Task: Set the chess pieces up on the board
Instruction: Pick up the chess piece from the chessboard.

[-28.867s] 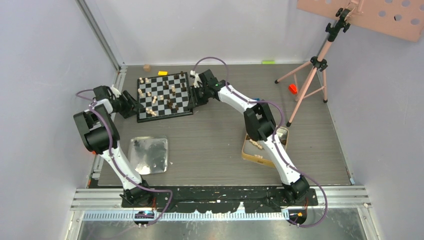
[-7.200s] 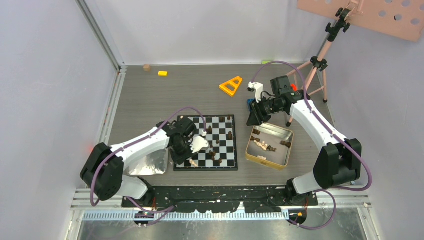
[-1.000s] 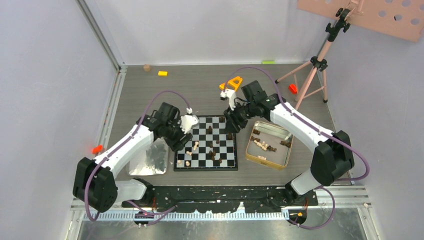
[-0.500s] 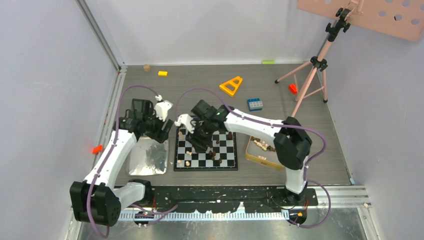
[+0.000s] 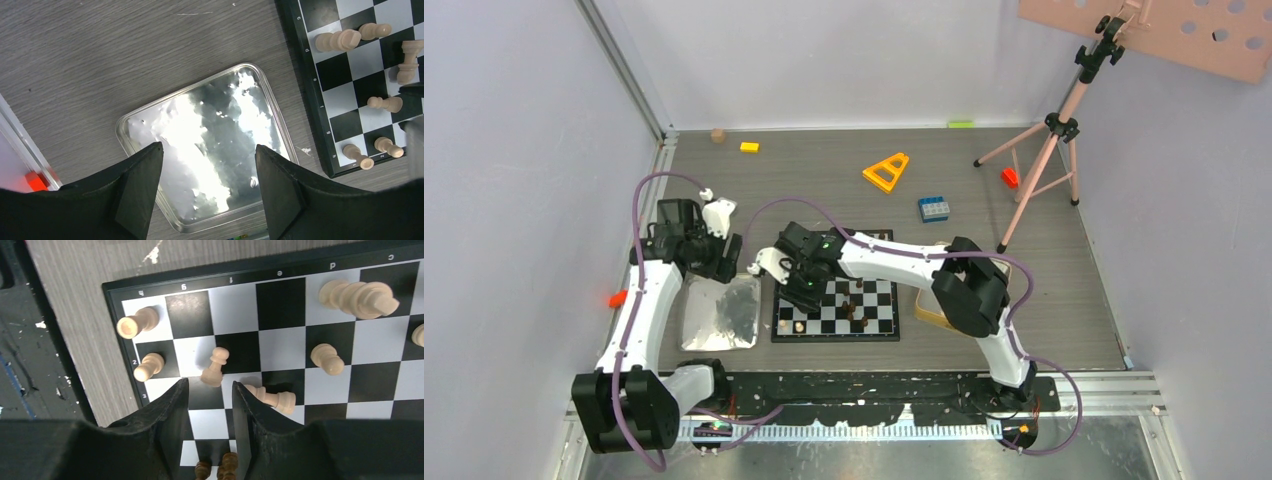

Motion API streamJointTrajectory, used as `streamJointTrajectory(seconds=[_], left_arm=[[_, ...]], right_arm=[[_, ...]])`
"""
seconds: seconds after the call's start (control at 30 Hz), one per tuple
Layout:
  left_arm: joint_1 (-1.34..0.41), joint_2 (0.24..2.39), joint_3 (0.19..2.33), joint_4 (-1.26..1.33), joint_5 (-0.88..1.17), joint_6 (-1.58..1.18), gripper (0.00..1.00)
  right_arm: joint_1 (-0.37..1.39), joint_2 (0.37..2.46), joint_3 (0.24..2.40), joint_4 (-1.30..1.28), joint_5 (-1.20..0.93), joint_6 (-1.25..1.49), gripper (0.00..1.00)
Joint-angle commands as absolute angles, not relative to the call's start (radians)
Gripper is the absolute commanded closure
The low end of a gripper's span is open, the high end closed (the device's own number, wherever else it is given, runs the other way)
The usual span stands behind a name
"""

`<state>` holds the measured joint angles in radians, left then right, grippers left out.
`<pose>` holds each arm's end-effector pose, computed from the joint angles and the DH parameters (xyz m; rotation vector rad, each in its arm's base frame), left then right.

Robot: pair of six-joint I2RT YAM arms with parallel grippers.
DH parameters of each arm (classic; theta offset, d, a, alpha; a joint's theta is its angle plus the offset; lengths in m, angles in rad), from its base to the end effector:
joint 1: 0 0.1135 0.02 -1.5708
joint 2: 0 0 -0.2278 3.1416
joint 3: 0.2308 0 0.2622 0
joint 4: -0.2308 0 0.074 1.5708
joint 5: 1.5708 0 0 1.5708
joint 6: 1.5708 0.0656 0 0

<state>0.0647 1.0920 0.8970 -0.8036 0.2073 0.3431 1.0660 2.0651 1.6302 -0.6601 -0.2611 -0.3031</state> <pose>0.2523 0.0028 0.2089 0.4293 2.5039 -0.1074 0.2017 0.4001 0.1388 -1.7989 2.0661 0.5808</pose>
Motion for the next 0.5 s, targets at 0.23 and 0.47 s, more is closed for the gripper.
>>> streamJointTrajectory(seconds=[0.23,0.47], left_arm=[[0.073,1.067,0.917,-0.816,0.242,0.356,0.30],[0.073,1.069,0.914,-0.816,0.250,0.355,0.30]], right_arm=[[1.085,2.111,1.714,-0.663,-0.207,-0.296,0.59],[1.091,2.116,1.709,-0.674,-0.196,-0.302,0.61]])
